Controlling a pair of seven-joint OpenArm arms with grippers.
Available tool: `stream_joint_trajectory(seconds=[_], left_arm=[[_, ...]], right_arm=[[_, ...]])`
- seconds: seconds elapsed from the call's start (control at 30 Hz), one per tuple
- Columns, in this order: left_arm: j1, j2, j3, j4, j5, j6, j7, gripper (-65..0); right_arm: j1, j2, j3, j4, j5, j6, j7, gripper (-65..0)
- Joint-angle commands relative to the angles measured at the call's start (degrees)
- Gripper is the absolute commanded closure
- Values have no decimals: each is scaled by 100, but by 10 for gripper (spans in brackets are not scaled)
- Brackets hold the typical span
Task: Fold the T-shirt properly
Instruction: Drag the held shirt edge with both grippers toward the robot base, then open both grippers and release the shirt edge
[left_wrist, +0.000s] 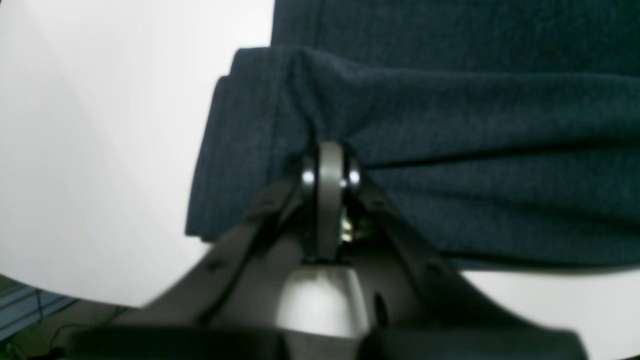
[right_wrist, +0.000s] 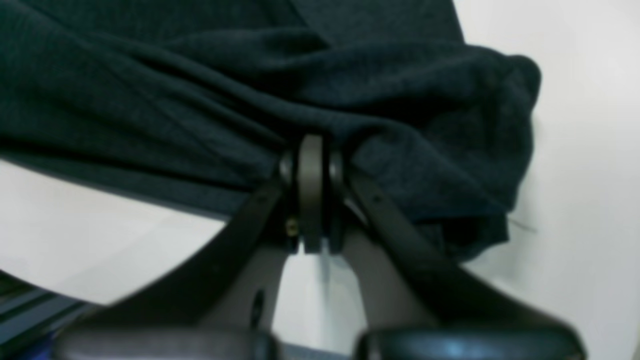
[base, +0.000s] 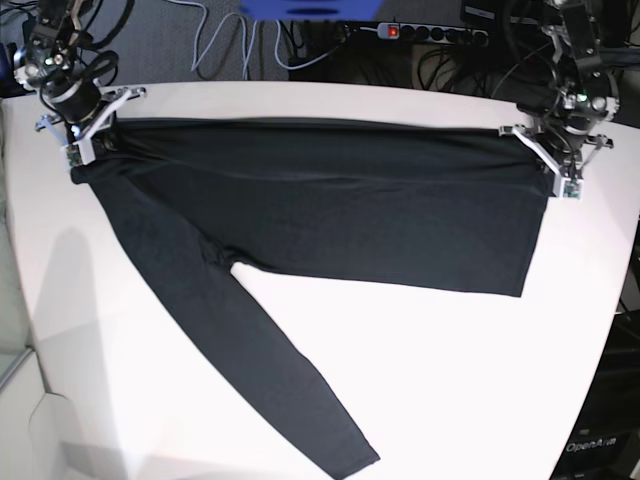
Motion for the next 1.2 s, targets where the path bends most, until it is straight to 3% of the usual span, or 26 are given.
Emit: stream_joint_trajectory(seconds=[0.0, 0.3, 0.73, 1.17], left_arm=[[58, -45, -119, 124, 142, 75, 89, 0], [-171, 192, -391, 493, 177, 75, 89, 0], [-338, 166, -391, 616, 142, 75, 89, 0], [-778, 201, -409, 581, 142, 75, 71, 0]], right_arm=[[-87, 54, 128, -56, -447, -69, -559, 0], [300, 45, 550, 234, -447, -69, -611, -2], [274, -78, 576, 559, -473, -69, -620, -2], [467, -78, 550, 1702, -482, -69, -620, -10]])
